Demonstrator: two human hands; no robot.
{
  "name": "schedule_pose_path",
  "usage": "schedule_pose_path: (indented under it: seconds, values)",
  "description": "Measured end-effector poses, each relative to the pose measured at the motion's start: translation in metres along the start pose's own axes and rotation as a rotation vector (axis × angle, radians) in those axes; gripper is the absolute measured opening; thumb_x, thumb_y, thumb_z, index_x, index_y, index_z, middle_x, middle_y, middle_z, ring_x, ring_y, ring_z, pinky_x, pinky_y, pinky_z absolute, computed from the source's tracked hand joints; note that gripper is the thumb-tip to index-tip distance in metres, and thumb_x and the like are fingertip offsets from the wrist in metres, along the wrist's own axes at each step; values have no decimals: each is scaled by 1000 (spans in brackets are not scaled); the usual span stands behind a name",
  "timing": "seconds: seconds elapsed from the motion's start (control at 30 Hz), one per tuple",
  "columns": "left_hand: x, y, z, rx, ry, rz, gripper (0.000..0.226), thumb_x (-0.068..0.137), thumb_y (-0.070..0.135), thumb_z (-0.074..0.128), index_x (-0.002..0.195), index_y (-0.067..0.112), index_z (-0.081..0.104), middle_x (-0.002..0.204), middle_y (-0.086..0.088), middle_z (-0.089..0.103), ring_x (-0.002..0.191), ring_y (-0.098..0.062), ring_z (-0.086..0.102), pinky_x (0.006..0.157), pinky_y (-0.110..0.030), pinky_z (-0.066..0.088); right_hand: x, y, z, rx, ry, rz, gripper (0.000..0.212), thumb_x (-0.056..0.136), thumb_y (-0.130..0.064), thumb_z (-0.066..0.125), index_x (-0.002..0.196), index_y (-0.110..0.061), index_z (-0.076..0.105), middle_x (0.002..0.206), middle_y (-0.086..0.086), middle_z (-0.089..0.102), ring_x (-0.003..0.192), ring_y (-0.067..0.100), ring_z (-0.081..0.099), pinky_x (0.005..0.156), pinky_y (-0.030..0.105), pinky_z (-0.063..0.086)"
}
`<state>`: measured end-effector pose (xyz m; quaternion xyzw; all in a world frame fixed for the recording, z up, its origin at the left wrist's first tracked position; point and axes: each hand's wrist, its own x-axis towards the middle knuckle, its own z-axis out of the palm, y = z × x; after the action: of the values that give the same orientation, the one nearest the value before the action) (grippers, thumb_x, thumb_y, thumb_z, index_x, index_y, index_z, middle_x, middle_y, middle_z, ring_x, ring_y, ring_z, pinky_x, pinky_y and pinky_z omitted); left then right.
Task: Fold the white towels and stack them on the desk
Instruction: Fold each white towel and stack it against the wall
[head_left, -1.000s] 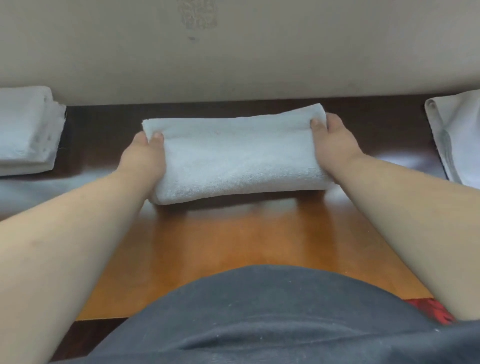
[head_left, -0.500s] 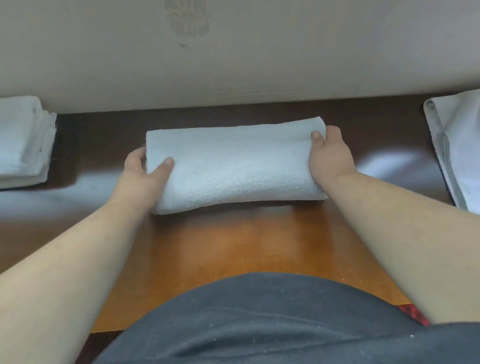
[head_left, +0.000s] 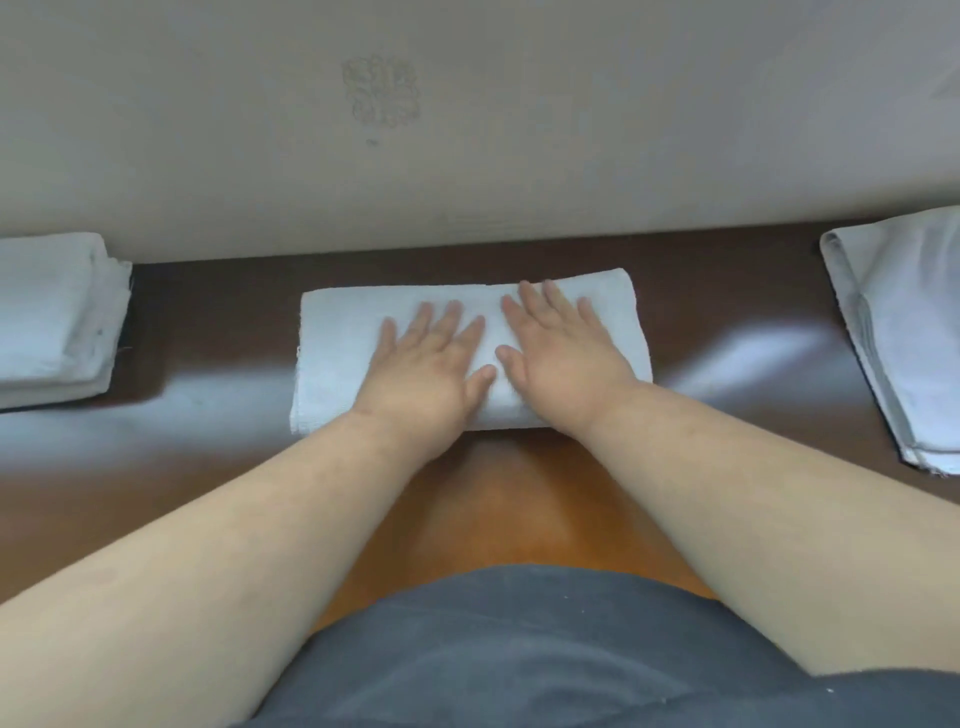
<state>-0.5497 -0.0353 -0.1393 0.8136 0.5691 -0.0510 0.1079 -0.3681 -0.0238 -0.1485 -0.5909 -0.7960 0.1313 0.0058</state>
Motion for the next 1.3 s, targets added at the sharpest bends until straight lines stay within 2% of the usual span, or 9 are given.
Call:
schedule_pose_path:
  seconds: [0.13,0.33,0.43,0.53,0.67,0.8,1.1,1.23,1.3]
  values:
    - [3,-58,14,-18,-55,-260,70,87,65,9,152,42,-1,163,1,-5,149,-25,-5,117,-54,1,-8,43,4,10,-64,264,89,82,-81,9,155,-32,-3,164,-5,-8,150,16,-13,119,52,-2]
    - [-4,-90,15,-511,-29,-635,75,88,69,34,151,45,-1,163,4,-1,148,-30,5,114,-57,22,-15,49,3,277,-21,413,71,93,-68,21,154,-39,4,163,-9,-11,150,22,-2,118,49,14]
    - [-11,-86,10,-677,83,-981,91,82,71,47,153,26,14,154,-9,30,139,-37,30,110,-52,31,-18,52,0,703,182,629,65,98,-54,37,155,-35,12,163,1,11,145,25,24,107,32,23]
    - [-18,-86,6,-827,-52,-1183,104,71,82,51,145,12,33,138,-13,48,120,-40,50,101,-47,42,-20,54,-9,1022,177,999,74,92,-54,51,152,-26,18,144,5,46,118,29,51,100,33,36]
    - [-23,-90,-6,-1151,-186,-1175,74,66,77,65,113,21,59,97,-1,69,77,-25,68,61,-32,52,-17,62,-26,1423,-103,1115,47,90,-41,66,125,-10,59,113,10,70,96,32,70,88,53,54]
    - [-34,-95,-9,-1324,-302,-1180,53,65,62,79,101,27,65,74,3,73,57,-19,70,53,-30,53,-28,66,-46,1480,-264,1125,33,86,-32,73,111,-12,67,94,9,76,78,31,74,61,50,58]
    - [-93,-97,-56,-1583,-289,-1057,28,87,39,68,99,13,66,81,-6,76,61,-24,72,48,-36,56,-66,26,-94,1632,-221,981,36,89,-29,69,119,-11,65,105,12,74,85,30,74,58,45,58]
    - [-132,-119,-96,-1601,-181,-933,40,83,40,71,109,10,66,96,-9,75,82,-28,72,77,-45,57,-83,-13,-129,1672,-197,890,34,92,-30,63,120,-10,64,106,13,74,84,29,74,59,43,58]
    - [-150,-131,-117,-1598,-132,-900,44,81,42,73,111,11,66,98,-9,75,86,-29,72,75,-43,57,-90,-37,-143,1697,-181,872,34,92,-31,63,119,-10,64,106,13,74,83,30,74,60,43,58]
